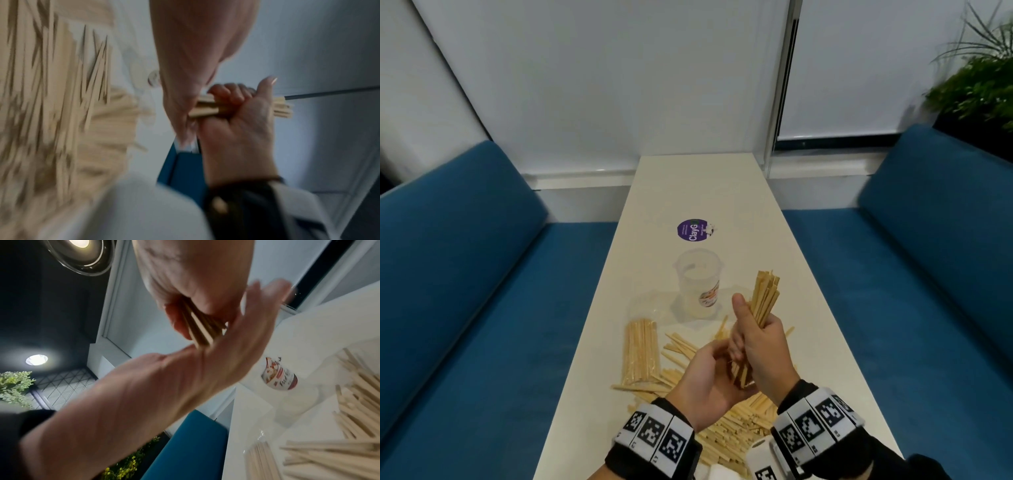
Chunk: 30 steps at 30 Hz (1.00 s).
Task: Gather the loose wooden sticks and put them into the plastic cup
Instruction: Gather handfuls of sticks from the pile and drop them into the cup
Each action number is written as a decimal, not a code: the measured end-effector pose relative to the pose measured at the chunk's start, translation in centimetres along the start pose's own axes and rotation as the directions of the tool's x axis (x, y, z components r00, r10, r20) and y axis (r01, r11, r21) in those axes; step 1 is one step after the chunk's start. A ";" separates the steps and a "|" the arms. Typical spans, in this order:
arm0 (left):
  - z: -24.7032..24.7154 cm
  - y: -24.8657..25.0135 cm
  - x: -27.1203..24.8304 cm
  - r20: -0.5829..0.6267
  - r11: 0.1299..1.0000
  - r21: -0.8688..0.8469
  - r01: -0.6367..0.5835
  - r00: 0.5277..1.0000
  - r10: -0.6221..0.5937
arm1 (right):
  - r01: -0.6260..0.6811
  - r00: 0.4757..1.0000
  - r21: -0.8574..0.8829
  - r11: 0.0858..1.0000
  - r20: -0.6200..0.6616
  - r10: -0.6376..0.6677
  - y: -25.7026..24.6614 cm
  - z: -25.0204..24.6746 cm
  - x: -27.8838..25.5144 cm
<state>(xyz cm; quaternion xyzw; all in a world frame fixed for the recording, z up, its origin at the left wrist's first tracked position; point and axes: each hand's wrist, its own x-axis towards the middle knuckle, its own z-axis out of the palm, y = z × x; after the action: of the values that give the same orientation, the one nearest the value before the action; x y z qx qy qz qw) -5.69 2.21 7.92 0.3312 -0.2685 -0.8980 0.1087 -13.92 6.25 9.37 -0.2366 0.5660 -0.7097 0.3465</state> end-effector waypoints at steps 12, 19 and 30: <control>1.0 4.3 -1.3 0.198 0.216 0.905 -0.366 0.813 0.548 | 0.012 0.961 -0.416 0.909 0.256 0.105 0.1 -0.4 -0.1; 0.6 4.1 0.1 0.205 0.120 0.906 -0.406 0.669 0.715 | 0.135 0.942 -0.514 0.847 0.331 0.051 -0.4 -0.2 0.2; 1.0 6.4 3.6 0.309 0.046 0.910 -0.413 0.746 0.590 | 0.029 0.948 -0.570 0.821 0.276 0.158 -0.6 -0.7 2.9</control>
<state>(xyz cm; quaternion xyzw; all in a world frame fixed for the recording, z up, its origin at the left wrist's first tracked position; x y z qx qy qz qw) -8.91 -4.01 10.15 0.2761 -0.8361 -0.4233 0.2134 -16.47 4.55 9.60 -0.4180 0.6969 -0.4507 0.3695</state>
